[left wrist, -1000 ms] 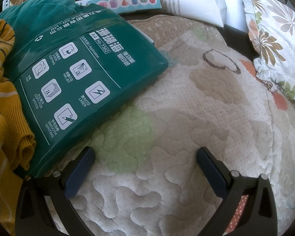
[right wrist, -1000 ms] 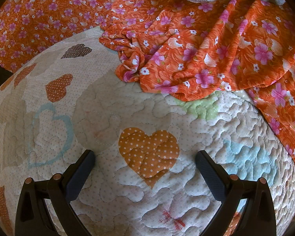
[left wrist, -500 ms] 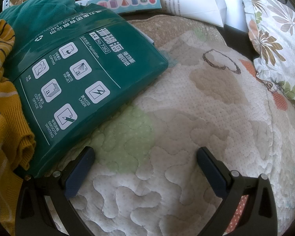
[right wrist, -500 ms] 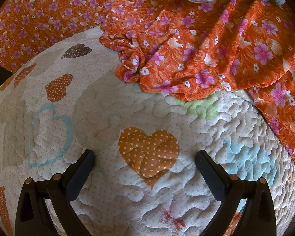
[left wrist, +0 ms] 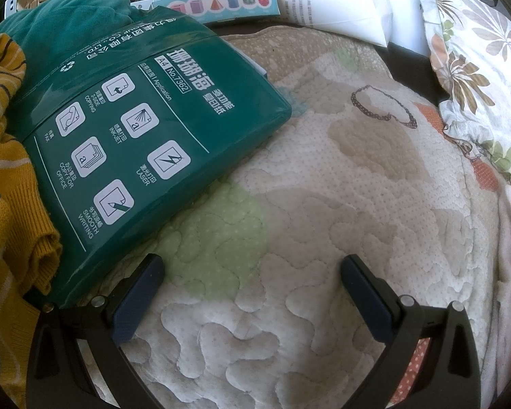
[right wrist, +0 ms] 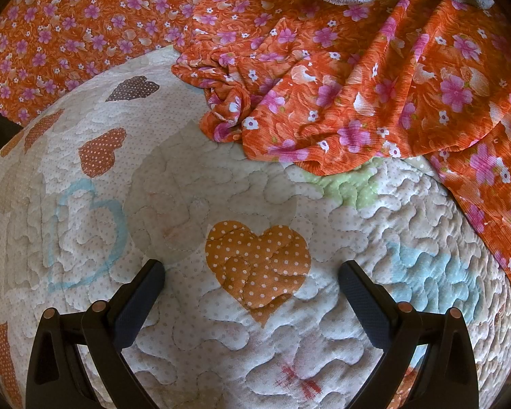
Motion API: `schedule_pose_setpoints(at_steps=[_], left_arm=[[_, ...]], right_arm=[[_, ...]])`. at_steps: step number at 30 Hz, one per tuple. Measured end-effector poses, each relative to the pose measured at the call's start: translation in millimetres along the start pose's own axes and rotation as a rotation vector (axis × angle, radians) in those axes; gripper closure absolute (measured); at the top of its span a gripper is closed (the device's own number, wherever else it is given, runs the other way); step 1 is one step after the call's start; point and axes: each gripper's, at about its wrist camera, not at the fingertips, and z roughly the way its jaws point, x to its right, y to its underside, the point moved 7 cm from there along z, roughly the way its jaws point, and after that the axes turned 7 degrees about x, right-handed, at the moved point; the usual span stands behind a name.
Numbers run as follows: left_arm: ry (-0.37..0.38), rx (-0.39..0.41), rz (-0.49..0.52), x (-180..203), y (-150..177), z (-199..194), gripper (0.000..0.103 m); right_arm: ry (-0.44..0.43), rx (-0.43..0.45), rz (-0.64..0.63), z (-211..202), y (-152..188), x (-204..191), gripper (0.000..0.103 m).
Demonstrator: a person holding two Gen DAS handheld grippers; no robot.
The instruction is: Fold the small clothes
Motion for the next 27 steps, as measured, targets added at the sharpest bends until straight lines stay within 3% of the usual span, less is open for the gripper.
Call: schedule_pose_setpoints(at_steps=[17, 23, 25, 27], left_arm=[[-0.011, 0.001, 0.007, 1.1, -3.3, -2.7, 0.000], [-0.016, -0.036, -0.011, 3.5, 0.6, -6.9, 0.000], [-0.023, -0.052, 0.004, 4.5, 0.0, -20.3, 0.000], [-0.046, 0.017, 0.042, 6.4, -12.0, -48.1, 0.000]], right_arm=[[0.000, 0.001, 0.000, -1.1, -0.5, -0.1, 0.000], [0.000, 0.001, 0.000, -0.7, -0.3, 0.1, 0.000], [0.000, 0.001, 0.000, -0.7, -0.2, 0.1, 0.000], [0.000, 0.001, 0.000, -0.7, -0.2, 0.0, 0.000]])
